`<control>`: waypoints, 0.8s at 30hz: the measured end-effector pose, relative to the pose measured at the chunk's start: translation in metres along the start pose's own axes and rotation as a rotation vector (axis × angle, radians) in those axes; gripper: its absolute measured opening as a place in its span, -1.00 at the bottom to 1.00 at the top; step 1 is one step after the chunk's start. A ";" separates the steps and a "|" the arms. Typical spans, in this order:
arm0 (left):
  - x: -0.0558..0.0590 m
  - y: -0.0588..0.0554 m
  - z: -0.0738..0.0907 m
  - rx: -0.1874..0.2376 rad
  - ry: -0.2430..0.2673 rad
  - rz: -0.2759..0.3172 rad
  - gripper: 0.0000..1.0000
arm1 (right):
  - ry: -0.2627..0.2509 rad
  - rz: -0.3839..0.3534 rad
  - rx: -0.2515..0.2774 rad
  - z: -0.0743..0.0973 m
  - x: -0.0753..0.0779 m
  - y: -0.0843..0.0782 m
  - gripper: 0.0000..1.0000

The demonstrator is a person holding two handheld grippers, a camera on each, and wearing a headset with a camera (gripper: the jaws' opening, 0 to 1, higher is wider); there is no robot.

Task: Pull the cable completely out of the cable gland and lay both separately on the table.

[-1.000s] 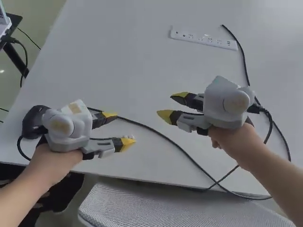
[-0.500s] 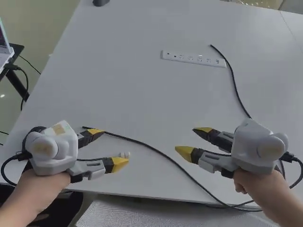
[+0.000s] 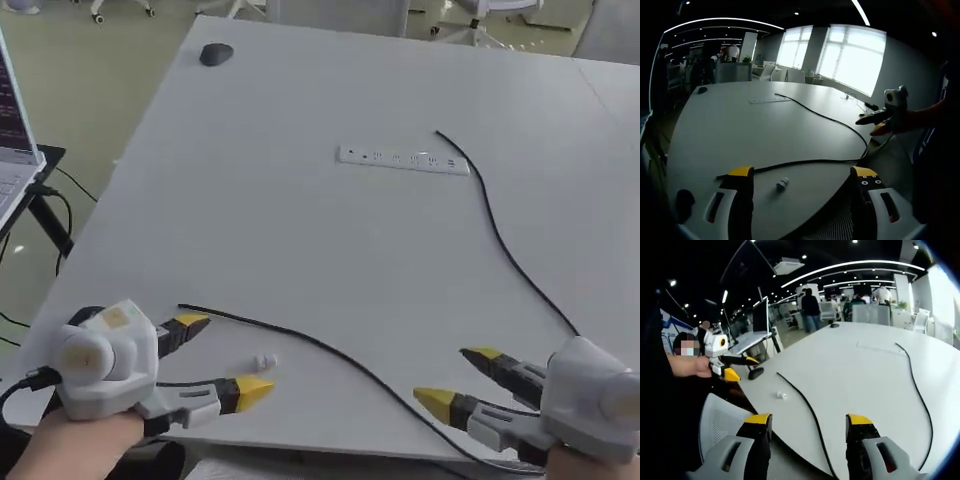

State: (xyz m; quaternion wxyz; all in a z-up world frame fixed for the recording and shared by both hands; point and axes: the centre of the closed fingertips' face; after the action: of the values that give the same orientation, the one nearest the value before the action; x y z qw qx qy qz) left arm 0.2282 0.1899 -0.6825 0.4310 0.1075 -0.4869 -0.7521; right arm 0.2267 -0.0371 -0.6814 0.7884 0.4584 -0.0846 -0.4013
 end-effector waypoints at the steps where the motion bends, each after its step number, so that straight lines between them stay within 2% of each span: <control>1: 0.000 0.000 0.000 0.000 0.000 0.001 0.63 | -0.001 -0.001 -0.006 0.001 0.000 -0.003 0.22; 5: 0.000 0.000 0.003 -0.007 0.008 0.011 0.71 | -0.010 -0.010 -0.024 0.008 0.006 -0.015 0.31; 10: -0.001 -0.001 0.006 -0.016 0.017 0.012 0.78 | -0.004 -0.036 -0.027 0.010 0.009 -0.021 0.47; 16: -0.004 -0.003 0.008 -0.021 0.022 0.026 0.81 | 0.043 -0.040 -0.039 0.008 0.001 -0.023 0.65; 24: -0.004 -0.005 0.008 -0.014 0.030 0.043 0.83 | 0.074 -0.054 -0.053 0.001 -0.006 -0.026 0.86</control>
State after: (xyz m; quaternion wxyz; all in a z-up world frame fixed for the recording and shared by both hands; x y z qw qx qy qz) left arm 0.2233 0.1988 -0.6839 0.4551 0.1052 -0.4772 -0.7444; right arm 0.2079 -0.0395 -0.6998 0.7918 0.4539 -0.0322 -0.4074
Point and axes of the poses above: the centre of the closed fingertips' face, and the gripper's own axes: z roughly backward along the fingers, x roughly to its right, y roughly out of its top, and after that the axes turned 3 degrees about -x, right-handed
